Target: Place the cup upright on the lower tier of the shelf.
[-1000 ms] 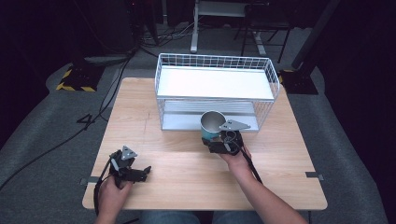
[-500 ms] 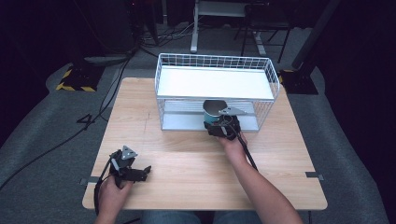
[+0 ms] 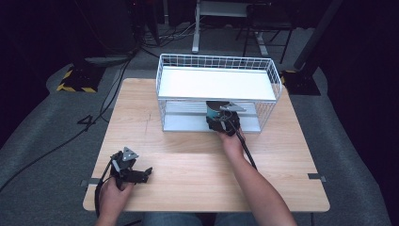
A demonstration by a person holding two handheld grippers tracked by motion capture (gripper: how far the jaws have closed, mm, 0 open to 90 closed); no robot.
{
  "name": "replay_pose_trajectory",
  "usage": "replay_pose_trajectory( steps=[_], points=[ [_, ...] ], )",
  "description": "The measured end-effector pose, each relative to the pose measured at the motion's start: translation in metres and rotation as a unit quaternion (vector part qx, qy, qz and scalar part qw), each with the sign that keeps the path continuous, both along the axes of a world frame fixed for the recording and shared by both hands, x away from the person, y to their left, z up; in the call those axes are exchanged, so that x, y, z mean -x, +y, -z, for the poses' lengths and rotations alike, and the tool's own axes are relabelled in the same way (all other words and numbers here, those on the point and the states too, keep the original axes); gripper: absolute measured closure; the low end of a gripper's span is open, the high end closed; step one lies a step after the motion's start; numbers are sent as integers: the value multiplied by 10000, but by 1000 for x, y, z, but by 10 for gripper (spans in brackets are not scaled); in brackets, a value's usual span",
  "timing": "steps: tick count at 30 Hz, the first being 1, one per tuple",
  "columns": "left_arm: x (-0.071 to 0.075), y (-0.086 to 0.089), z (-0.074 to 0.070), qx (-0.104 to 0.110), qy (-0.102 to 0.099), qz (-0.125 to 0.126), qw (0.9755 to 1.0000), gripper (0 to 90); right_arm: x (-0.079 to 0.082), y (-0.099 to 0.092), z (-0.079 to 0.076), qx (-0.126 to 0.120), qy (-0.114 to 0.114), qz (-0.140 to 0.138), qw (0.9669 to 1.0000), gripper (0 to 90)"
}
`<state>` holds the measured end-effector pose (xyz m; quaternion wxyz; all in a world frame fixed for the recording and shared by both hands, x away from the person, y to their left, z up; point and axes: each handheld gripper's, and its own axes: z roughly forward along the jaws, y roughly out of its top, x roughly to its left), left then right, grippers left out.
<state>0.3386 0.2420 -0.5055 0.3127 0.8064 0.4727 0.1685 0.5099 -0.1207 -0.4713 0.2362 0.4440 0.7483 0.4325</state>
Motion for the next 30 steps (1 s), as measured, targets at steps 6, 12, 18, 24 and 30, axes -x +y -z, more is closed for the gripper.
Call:
replay_pose_trajectory(
  steps=[6, 12, 18, 24, 30],
  points=[
    [0, 0, 0, 4, -13, -5, 10000, 5, -11, 1, 3, 37, -22, 53, 10000, 246],
    [0, 0, 0, 5, -12, -6, 10000, 5, -20, 1, 10, 28, 99, 164, 9998, 245],
    [0, 0, 0, 0, -10, -6, 10000, 5, -23, 4, 15, 45, 117, 127, 9998, 244],
    [0, 0, 0, -1, -2, -2, 10000, 5, -23, 3, 15, -7, 146, 97, 9998, 242],
    [0, 0, 0, 3, -13, -6, 10000, 6, -24, 2, 15, -42, 163, 52, 9998, 234]
  ],
)
